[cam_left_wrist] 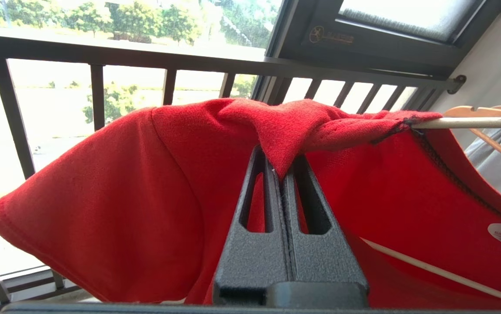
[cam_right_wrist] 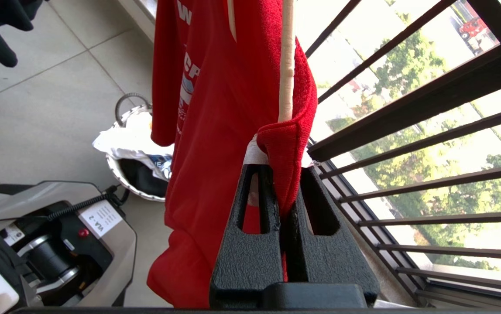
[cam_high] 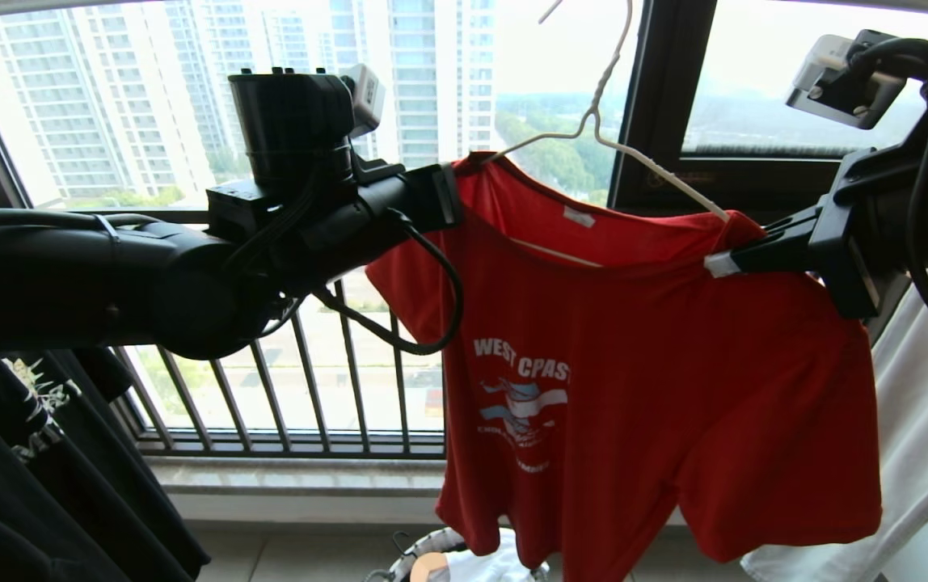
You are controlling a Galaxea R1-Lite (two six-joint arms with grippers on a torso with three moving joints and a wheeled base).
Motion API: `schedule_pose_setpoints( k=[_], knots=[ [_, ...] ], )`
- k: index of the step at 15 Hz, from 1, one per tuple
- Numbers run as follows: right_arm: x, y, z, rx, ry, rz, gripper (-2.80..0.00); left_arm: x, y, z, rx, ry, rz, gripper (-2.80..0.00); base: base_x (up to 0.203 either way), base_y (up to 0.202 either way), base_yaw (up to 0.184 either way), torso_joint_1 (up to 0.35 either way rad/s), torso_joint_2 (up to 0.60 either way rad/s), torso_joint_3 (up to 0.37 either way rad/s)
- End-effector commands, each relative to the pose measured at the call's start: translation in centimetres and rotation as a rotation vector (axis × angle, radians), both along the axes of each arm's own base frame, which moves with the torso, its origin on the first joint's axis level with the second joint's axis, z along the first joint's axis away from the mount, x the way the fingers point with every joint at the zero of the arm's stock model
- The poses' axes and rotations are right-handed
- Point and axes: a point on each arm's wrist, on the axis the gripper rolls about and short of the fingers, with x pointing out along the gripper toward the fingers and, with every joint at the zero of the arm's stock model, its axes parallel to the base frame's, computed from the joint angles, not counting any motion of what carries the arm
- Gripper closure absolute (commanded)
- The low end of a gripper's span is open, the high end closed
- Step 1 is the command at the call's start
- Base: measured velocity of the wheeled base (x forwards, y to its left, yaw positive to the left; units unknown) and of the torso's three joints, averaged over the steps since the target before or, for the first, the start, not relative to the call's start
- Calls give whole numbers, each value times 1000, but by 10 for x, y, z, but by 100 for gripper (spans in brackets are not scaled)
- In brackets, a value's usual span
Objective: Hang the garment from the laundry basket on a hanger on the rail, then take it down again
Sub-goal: Take the clothes off the clothes rack
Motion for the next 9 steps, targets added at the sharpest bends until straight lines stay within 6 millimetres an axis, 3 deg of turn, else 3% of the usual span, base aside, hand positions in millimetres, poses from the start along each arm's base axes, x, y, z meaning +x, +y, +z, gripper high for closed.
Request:
schedule_pose_setpoints(
  k=[1,4,5,6,9],
  knots=[
    [1,0,-1,-3,4,1,0,2,0,-3,1,4,3,0,0,0,0,0,0,0],
    [1,0,-1,-4,4,1,0,-2,1,2,-7,-8,0,0,0,0,0,0,0,0],
    [1,0,-1,-3,4,1,0,-2,1,2,-4,-6,-1,-67,0,0,0,0,0,0],
    [1,1,-1,-4,4,2,0,-3,1,2,10,-4,-2,-280,0,0,0,0,0,0],
    [2,1,-1,-3,6,3,0,-29,6,19,57,10,-35,-280,0,0,0,0,0,0]
  ],
)
